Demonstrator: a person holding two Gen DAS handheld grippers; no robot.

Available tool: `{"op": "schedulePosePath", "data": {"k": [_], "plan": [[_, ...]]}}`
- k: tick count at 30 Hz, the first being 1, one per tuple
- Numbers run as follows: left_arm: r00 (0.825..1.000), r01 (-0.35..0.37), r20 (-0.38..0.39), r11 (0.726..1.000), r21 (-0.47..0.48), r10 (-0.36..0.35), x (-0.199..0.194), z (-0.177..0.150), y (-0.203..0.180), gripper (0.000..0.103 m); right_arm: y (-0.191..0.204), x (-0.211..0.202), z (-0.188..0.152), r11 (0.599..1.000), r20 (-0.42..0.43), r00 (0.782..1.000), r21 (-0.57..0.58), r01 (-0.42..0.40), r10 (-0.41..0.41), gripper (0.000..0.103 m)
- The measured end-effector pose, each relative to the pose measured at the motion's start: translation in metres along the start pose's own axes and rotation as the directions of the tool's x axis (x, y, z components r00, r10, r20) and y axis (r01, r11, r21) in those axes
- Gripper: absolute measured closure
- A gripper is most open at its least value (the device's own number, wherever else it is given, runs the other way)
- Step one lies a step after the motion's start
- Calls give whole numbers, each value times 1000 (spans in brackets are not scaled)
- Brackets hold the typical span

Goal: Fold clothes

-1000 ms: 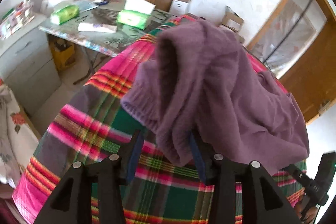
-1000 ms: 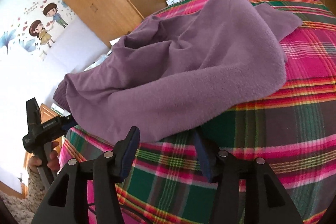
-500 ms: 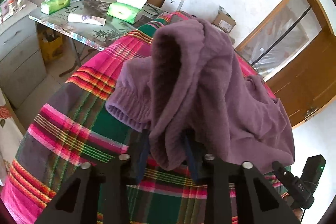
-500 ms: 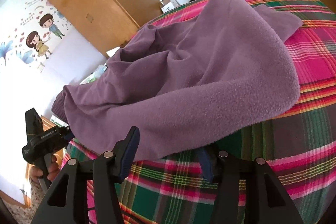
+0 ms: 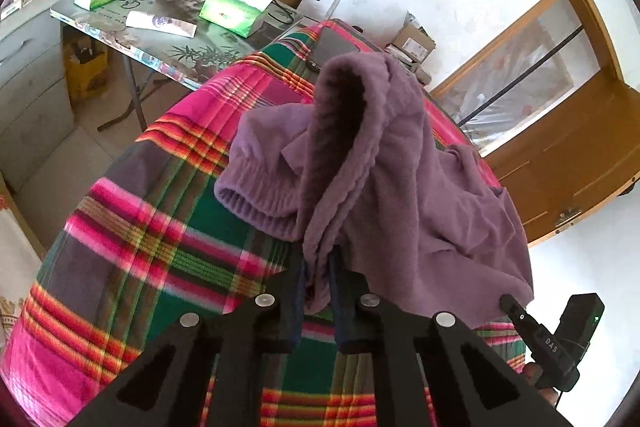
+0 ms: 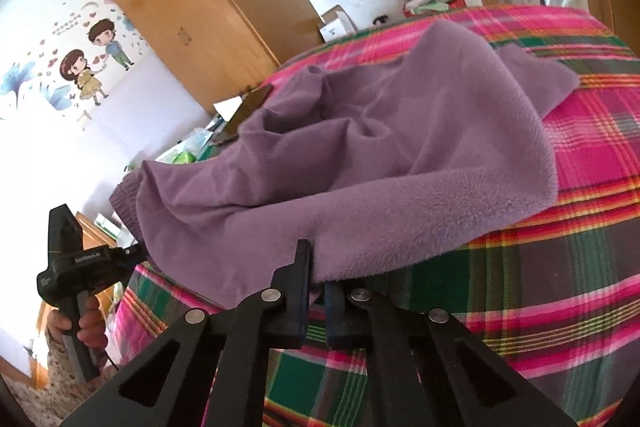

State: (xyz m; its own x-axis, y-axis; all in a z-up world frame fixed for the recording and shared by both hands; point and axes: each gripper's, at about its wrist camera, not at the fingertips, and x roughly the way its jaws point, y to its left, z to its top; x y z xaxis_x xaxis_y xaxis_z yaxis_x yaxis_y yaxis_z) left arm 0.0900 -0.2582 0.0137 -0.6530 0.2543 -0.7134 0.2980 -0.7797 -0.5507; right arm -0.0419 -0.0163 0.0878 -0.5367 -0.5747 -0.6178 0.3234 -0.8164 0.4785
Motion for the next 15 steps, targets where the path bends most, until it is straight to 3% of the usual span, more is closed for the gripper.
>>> {"op": "schedulePosePath", "data": {"k": [11, 13, 15], "plan": [[997, 61, -39, 997, -38, -63, -7, -13, 8, 90, -13, -20, -3, 999, 32, 999, 33, 11, -12, 98], [997, 58, -41, 998, -39, -60, -5, -15, 7, 77, -16, -16, -4, 999, 18, 1000, 39, 19, -20, 98], [998, 54, -42, 998, -37, -56, -3, -16, 6, 70, -22, -15, -5, 998, 6, 1000, 64, 17, -17, 95]]}}
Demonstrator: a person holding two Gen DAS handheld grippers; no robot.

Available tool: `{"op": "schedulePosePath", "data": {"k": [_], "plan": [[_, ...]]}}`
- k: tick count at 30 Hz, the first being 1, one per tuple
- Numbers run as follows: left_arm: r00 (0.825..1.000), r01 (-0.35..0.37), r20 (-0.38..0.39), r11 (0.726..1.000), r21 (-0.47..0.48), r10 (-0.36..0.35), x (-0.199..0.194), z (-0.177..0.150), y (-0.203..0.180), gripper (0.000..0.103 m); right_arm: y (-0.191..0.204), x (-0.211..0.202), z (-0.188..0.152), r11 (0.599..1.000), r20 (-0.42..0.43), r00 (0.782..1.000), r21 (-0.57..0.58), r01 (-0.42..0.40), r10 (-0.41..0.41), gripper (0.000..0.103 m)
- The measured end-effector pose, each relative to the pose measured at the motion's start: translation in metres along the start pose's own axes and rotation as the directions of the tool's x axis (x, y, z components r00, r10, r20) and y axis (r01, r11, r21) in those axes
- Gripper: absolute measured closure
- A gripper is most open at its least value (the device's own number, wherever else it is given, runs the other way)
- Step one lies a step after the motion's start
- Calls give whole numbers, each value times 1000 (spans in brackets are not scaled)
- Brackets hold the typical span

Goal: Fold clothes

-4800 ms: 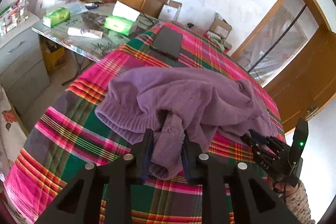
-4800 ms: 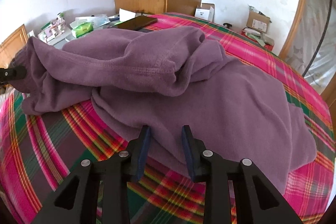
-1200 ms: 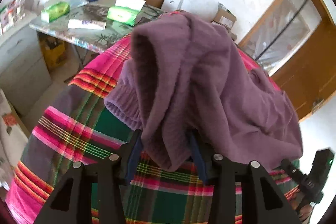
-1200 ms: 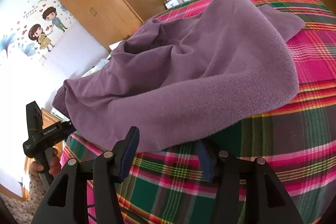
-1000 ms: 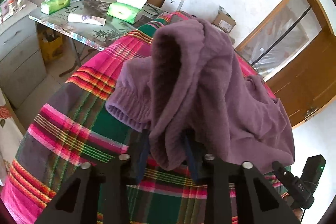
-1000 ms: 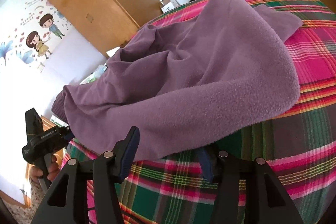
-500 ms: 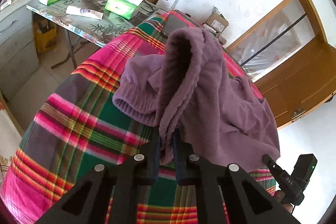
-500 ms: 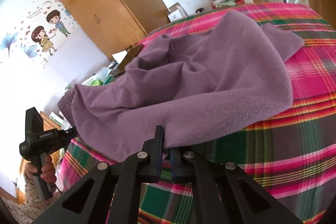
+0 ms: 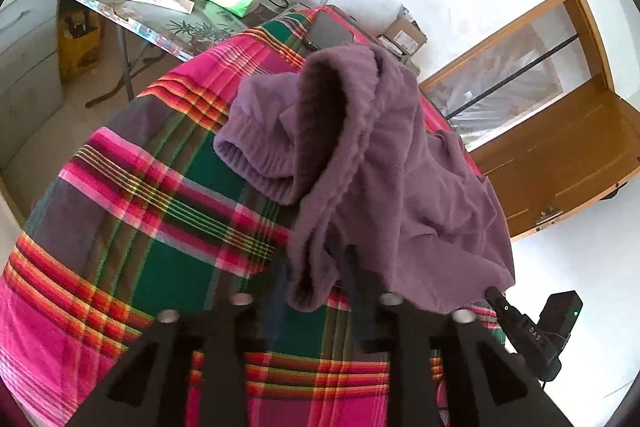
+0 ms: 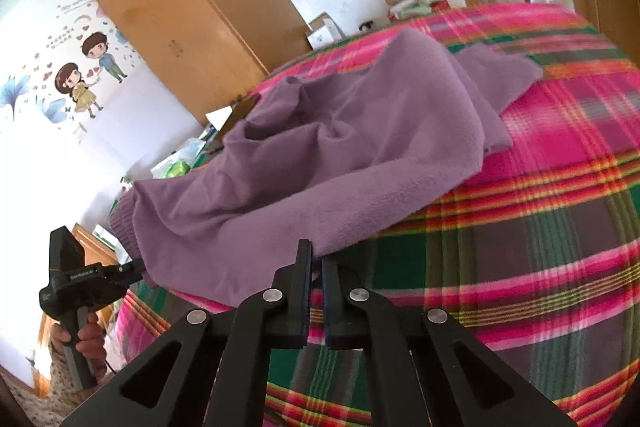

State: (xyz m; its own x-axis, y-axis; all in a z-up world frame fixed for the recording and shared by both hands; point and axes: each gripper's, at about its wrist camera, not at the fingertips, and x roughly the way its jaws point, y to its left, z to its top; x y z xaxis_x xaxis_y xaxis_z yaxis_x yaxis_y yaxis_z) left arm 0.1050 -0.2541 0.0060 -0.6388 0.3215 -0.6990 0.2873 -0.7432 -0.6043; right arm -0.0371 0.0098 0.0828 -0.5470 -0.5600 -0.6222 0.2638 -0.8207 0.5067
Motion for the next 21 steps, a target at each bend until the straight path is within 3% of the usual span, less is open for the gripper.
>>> {"op": "schedulePosePath", "data": {"k": [4, 6, 7, 11, 16, 17, 18, 20, 21], "plan": [[999, -31, -14, 998, 50, 31, 7, -3, -11, 64, -13, 2, -2, 999, -2, 1000, 47, 0, 0, 87], [998, -52, -33, 998, 45, 53, 12, -4, -12, 64, -17, 2, -4, 998, -2, 1000, 58, -21, 21, 75], [998, -59, -36, 998, 34, 61, 14, -3, -11, 64, -18, 2, -4, 997, -1, 999, 63, -44, 44, 63], [997, -65, -28, 998, 9, 65, 17, 1, -11, 63, -14, 8, -3, 993, -7, 995, 53, -103, 103, 60], [997, -68, -20, 998, -8, 68, 17, 2, -10, 64, -4, 31, 4, 994, -56, 992, 33, -109, 110, 60], [997, -73, -21, 997, -7, 73, 17, 2, -10, 65, -2, 33, 4, 994, -57, 992, 26, -108, 109, 64], [996, -79, -27, 997, 1, 79, 19, 2, -11, 72, 0, 34, 4, 994, -58, 992, 20, -107, 108, 70], [996, -82, -34, 997, 13, 82, 19, 2, -12, 80, 4, 36, 4, 995, -60, 993, 7, -104, 105, 92], [996, -79, -36, 997, 16, 79, 19, 2, -12, 85, 5, 35, 4, 995, -60, 993, -2, -102, 102, 94]]}}
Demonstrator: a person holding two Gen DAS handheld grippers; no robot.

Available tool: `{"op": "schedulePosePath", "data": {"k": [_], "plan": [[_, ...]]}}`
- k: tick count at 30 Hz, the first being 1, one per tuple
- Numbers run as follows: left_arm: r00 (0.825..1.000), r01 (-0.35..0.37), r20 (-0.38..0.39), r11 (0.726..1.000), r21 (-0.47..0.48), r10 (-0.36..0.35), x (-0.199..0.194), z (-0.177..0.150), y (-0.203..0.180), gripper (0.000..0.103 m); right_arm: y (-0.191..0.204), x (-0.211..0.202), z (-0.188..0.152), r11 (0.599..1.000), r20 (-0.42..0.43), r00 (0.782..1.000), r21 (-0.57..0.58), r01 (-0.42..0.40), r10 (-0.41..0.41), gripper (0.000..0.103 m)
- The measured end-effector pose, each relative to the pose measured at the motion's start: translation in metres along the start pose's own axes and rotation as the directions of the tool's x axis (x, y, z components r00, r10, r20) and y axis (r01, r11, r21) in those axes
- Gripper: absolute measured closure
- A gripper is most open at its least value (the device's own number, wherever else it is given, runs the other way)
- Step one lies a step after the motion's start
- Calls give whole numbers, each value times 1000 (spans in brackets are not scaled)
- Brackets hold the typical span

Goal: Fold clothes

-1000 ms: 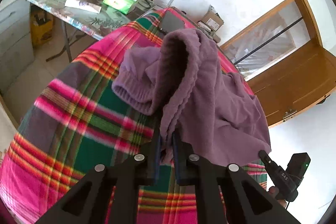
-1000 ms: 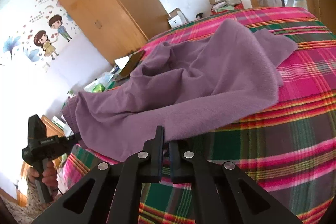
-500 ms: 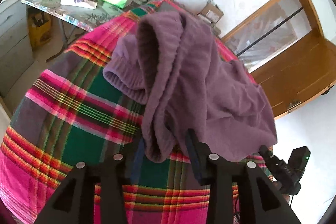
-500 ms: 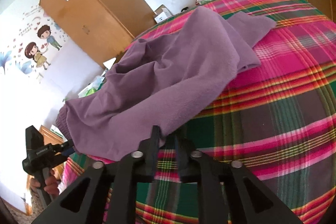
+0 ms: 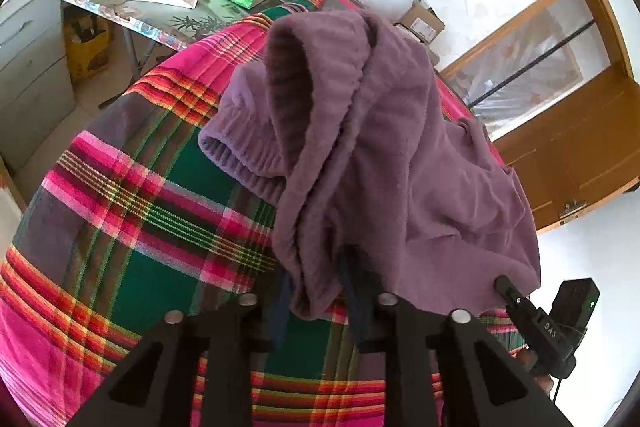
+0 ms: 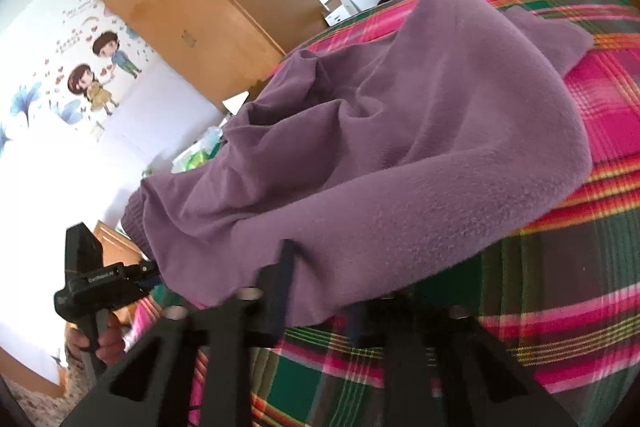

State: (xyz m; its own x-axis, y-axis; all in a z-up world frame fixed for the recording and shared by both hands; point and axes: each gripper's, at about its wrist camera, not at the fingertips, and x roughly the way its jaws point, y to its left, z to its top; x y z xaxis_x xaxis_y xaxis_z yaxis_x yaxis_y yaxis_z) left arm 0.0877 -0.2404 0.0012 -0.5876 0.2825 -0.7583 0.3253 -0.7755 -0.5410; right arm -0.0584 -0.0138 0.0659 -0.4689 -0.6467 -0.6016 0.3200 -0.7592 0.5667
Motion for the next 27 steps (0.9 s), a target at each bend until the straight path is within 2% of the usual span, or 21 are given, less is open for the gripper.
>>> {"op": "schedulePosePath", "data": {"k": [1, 3, 16, 27], "plan": [[1000, 8, -4, 1000, -1, -8, -1, 0, 1, 90, 2, -2, 0, 1000, 5, 1000, -7, 2, -2, 95], [1000, 16, -7, 1000, 5, -16, -5, 0, 1, 91, 5, -10, 0, 1000, 28, 1000, -19, 6, -6, 97], [990, 142, 20, 989, -29, -142, -49, 0, 18, 93, 33, -64, -9, 997, 126, 992, -83, 6, 5, 100], [983, 182, 43, 983, -35, -180, -77, -18, 28, 93, 46, -103, -38, 997, 176, 984, -75, 11, 2, 100]]}}
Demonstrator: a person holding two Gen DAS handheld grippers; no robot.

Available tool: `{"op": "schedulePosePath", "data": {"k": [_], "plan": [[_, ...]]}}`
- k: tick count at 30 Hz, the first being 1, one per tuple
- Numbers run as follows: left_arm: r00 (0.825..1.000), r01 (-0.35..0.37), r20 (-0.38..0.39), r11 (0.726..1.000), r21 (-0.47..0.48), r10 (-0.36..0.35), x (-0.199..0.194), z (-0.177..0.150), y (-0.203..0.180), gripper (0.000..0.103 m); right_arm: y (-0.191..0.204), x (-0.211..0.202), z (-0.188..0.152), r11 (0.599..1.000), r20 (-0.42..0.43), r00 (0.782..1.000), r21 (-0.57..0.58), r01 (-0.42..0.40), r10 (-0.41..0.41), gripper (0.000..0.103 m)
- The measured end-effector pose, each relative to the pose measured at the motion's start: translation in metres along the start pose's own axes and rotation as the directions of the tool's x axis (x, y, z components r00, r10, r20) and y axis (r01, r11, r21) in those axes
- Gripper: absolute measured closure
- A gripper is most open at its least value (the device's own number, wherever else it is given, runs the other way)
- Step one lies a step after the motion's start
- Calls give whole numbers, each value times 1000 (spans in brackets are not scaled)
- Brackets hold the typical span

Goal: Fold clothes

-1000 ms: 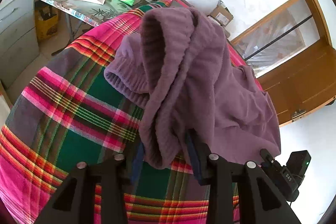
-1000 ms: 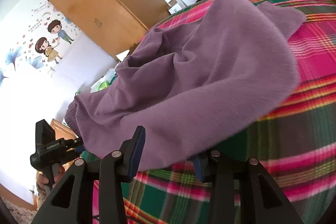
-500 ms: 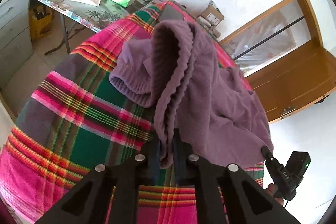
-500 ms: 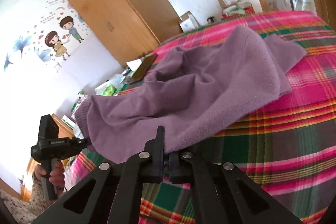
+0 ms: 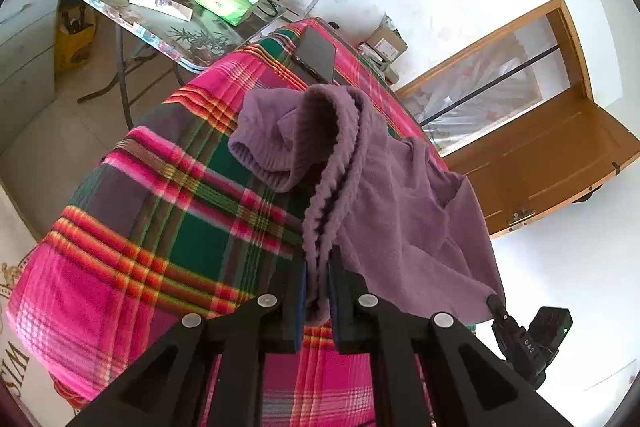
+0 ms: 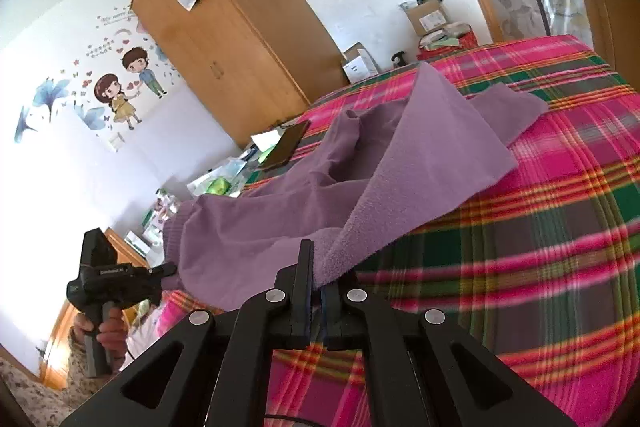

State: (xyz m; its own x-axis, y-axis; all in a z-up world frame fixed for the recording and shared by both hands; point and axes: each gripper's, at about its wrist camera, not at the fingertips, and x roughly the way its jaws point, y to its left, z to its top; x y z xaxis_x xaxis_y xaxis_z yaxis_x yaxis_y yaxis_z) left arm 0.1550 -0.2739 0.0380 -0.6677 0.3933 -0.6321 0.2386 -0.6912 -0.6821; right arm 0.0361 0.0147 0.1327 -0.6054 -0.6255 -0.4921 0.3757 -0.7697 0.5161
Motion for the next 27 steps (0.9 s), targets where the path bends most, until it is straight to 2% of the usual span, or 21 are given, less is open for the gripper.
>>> {"op": "schedulePosePath", "data": {"k": [9, 15, 18, 27], "plan": [[1000, 10, -11, 999, -48, -11, -10, -16, 23, 93, 10, -15, -27, 1000, -6, 1000, -12, 13, -13, 100], [1000, -6, -4, 998, -66, 6, -19, -26, 36, 94, 10, -14, -47, 1000, -46, 999, 5, -2, 3, 100], [1000, -13, 10, 997, -76, 14, -25, -27, 42, 94, 16, -16, -54, 1000, -64, 998, -22, -14, 12, 100], [997, -75, 1, 991, -113, 76, -13, -32, 58, 93, 16, 7, -75, 997, -162, 986, -70, 26, -37, 100]]}}
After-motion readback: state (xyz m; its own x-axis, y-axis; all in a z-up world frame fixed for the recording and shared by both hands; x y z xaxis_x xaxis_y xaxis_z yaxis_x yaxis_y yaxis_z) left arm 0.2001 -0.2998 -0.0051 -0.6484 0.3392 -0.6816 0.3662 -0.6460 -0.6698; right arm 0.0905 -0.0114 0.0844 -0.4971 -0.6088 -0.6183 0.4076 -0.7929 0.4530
